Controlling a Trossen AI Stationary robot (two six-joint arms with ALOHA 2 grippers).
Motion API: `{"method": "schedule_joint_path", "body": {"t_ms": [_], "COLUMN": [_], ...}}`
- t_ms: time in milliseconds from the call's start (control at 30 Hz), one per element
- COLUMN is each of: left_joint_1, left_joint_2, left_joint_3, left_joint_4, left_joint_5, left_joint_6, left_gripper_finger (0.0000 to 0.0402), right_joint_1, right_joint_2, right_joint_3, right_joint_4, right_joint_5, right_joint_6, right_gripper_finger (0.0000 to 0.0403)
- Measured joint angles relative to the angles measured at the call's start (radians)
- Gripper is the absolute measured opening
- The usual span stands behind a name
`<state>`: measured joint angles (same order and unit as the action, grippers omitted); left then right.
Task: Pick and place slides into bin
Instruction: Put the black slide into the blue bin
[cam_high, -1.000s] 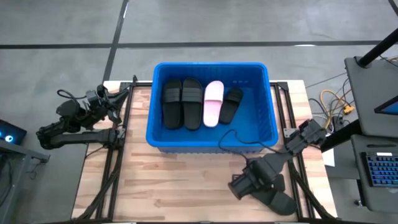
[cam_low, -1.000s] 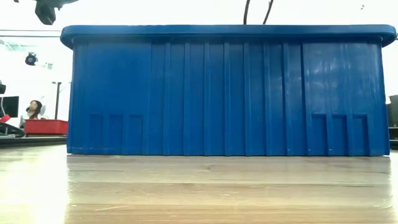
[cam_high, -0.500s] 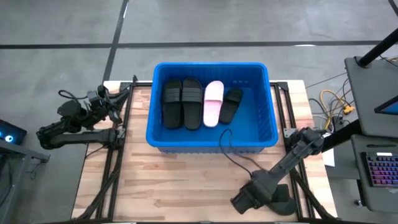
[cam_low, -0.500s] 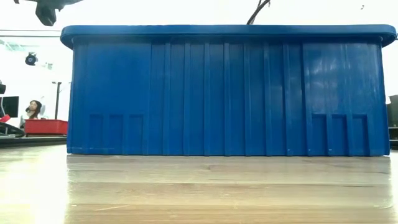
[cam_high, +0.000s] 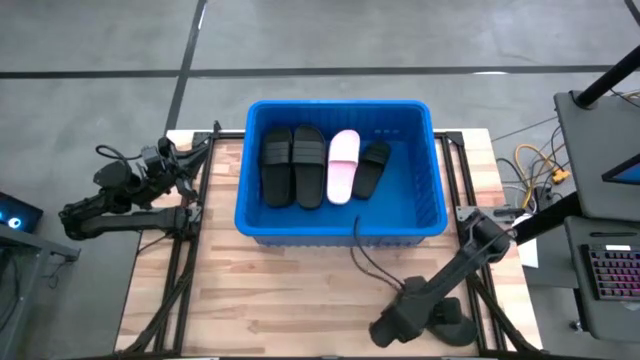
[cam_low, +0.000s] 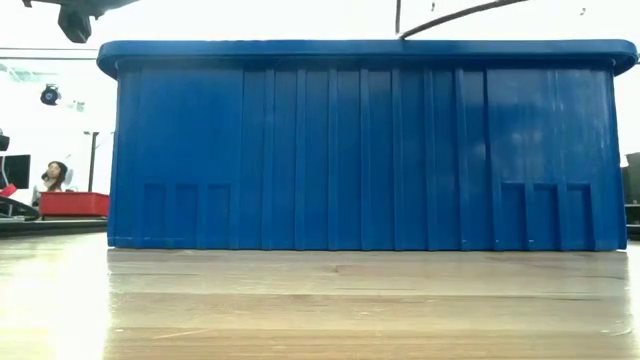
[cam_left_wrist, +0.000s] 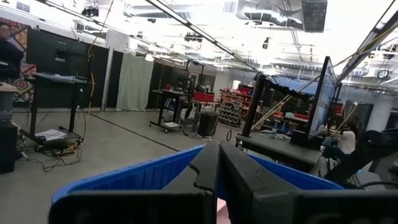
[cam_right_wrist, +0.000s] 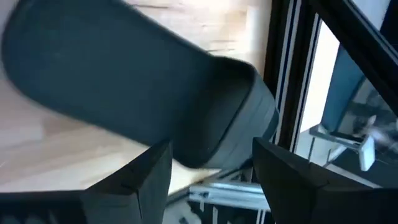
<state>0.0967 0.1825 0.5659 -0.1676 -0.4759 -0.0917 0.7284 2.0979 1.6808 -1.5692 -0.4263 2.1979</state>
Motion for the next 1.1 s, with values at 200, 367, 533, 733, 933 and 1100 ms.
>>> {"method": "schedule_joint_path", "body": {"t_ms": [200, 367, 533, 733, 933, 1100], "left_joint_1": [0.0, 0.0, 0.0, 0.0, 0.0, 0.0], "left_joint_2": [0.0, 0.0, 0.0, 0.0, 0.0, 0.0], "left_joint_3": [0.0, 0.0, 0.0, 0.0, 0.0, 0.0], "left_joint_4": [0.001, 0.0, 0.001, 0.001, 0.001, 0.001], "left_joint_5": [0.0, 0.001, 0.0, 0.0, 0.0, 0.001], "left_joint_6": [-0.001, -0.002, -0.002, -0.002, 0.002, 0.002], "left_gripper_finger": [0.0, 0.0, 0.0, 0.0, 0.0, 0.0], "right_joint_1": [0.0, 0.005, 0.02, 0.04, 0.07, 0.084], "right_joint_2": [0.035, 0.041, 0.031, 0.028, 0.027, 0.027], "right_joint_3": [-0.044, -0.093, -0.138, -0.165, -0.194, -0.21], "right_joint_4": [-0.001, -0.001, -0.003, -0.002, 0.009, 0.013], "right_joint_5": [-0.029, -0.062, -0.111, -0.11, -0.108, -0.125], "right_joint_6": [0.014, 0.033, 0.058, 0.049, 0.045, 0.045], "right_gripper_finger": [0.0197, 0.0195, 0.0196, 0.0195, 0.0194, 0.0188]}}
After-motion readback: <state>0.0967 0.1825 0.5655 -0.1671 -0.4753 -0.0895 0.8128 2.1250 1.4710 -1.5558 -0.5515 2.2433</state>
